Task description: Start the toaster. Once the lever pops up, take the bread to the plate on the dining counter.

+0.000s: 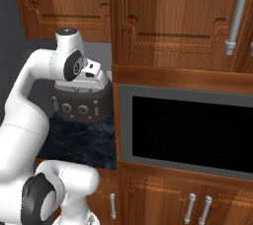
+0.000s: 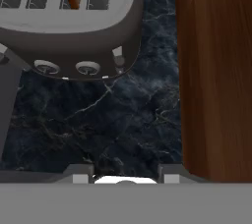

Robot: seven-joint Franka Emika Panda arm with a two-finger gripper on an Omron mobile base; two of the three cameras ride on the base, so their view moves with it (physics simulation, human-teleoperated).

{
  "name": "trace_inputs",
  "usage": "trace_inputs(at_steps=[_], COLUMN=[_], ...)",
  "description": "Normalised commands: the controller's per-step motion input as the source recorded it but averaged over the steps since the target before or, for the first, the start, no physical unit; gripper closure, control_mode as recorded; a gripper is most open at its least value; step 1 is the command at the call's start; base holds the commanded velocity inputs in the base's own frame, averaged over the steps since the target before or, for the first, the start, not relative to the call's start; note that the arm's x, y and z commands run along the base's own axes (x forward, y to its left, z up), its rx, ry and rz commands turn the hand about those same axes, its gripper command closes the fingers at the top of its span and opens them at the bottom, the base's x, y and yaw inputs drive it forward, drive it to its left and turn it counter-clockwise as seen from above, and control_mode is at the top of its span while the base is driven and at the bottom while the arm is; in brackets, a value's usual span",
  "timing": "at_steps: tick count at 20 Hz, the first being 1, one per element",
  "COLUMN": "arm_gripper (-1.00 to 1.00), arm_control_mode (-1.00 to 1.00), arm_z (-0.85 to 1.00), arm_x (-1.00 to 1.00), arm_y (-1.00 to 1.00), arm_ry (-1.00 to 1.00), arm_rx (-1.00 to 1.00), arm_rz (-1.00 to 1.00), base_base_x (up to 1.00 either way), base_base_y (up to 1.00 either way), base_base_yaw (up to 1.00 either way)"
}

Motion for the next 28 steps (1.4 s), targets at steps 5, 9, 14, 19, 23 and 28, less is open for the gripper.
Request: trace_inputs(at_steps=[5,9,14,19,23,28], arm_gripper=[-1.00,-1.00,-1.00,-1.00,-1.00,-1.00], arm_control_mode=[-1.00,-1.00,-1.00,-1.00,-1.00,-1.00], arm_z=[-0.14,-0.26,-0.27,-0.15,-0.04,0.00], arm_x=[0.00,0.01,0.01,0.06,0.11,0.15], arm_y=[0.00,0.03,0.09,0.01,0.01,0.01], arm_ry=[-0.02,-0.11,-0.12,-0.13,-0.14,-0.11], arm_rx=[0.00,0.00,0.00,0.00,0.00,0.00], arm_rz=[0.02,0.09,0.11,0.09,0.05,0.02], base_base_x=[0.00,0.00,0.00,0.00,0.00,0.00], base_base_y=[0.00,0.00,0.00,0.00,0.00,0.00], base_base_yaw=[0.00,0.00,0.00,0.00,0.00,0.00])
